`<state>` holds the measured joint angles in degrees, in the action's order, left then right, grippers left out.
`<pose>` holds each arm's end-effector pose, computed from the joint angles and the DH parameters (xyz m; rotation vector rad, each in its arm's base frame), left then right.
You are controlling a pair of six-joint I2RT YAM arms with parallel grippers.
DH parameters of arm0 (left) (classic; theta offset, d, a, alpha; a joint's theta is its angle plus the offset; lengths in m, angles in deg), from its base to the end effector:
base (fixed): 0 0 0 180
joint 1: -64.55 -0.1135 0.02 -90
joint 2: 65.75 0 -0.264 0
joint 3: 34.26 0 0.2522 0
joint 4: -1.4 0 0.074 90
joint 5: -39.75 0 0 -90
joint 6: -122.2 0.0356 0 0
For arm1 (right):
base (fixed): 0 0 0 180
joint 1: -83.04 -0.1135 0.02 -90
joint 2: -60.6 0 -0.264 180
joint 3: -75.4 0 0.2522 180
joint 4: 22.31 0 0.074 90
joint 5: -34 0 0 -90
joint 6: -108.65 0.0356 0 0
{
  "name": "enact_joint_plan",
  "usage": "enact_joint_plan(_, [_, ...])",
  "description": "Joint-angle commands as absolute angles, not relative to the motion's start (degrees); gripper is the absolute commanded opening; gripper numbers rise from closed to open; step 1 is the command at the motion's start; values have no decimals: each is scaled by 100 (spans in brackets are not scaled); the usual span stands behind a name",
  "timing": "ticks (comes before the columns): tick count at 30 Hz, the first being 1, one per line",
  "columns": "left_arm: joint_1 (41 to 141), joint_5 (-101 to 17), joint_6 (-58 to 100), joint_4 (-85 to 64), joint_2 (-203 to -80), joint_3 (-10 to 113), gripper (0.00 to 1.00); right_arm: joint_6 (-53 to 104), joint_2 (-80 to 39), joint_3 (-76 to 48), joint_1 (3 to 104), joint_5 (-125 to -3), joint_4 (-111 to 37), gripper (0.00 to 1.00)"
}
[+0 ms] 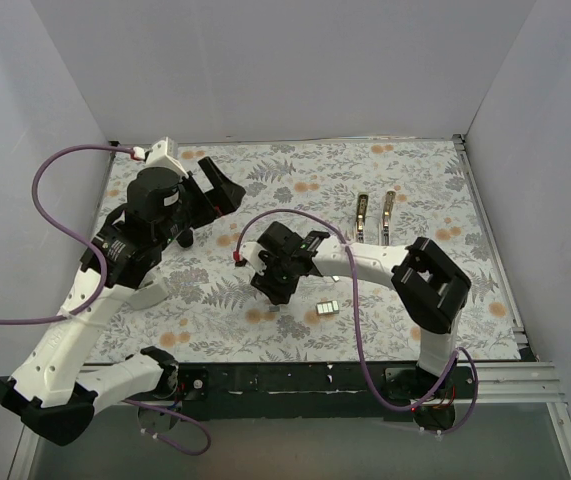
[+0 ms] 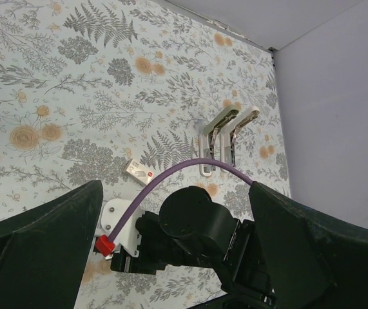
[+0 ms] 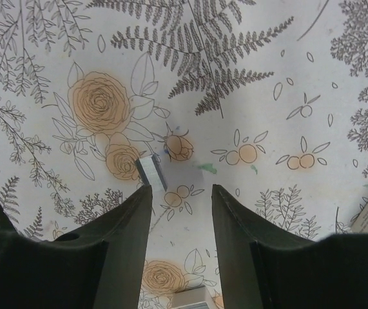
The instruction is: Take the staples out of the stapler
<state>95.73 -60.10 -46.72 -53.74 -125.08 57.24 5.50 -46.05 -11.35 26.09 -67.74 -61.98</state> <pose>0.1736 -0.0979 0.4323 -0.9719 1.8963 -1.0498 0.2055 0.3291 0.1867 -1.5977 2.1473 0.5266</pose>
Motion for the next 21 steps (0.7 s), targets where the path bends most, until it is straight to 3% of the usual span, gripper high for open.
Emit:
enact_joint_plan(1, [9531, -5939, -4568, -5525, -12376, 5755, 98, 213, -4680, -1403, 2442, -6830, -6384, 50])
enact_joint_plan(21, [9531, -6001, -4488, -5481, -12121, 5808, 98, -192, -5225, -1878, 2020, -6320, -6938, 47])
